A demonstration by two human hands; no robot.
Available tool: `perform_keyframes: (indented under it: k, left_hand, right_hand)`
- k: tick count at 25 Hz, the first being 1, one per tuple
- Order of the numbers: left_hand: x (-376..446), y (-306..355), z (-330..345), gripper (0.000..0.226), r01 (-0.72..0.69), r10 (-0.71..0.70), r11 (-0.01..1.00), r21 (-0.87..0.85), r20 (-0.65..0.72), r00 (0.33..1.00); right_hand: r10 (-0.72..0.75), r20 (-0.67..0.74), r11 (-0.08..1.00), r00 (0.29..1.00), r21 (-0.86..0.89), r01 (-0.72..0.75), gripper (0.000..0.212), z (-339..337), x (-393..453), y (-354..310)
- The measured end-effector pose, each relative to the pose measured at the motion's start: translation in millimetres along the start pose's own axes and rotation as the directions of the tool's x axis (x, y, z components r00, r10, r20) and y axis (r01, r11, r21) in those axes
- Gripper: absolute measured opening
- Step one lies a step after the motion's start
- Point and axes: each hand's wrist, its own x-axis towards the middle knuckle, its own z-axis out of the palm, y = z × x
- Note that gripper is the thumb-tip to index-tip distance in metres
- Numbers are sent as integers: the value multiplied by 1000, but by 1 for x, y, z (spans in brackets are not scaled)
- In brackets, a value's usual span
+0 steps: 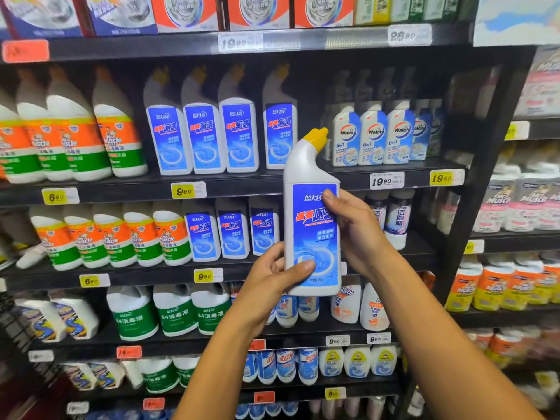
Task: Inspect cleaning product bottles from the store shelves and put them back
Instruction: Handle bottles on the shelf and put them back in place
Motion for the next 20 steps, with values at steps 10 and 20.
perform_keyframes:
  k: [10, 20]
  left_hand:
    - [0, 4, -14, 45, -45, 45, 999, 0, -23, 999]
    - [4, 9, -7, 69, -6, 9, 999, 45, -57, 998]
  right_hand:
    - [52, 75, 999, 996, -15, -51, 46, 8, 4, -10]
    - [-58, -57, 958, 997, -284, 40, 13, 15, 14, -21]
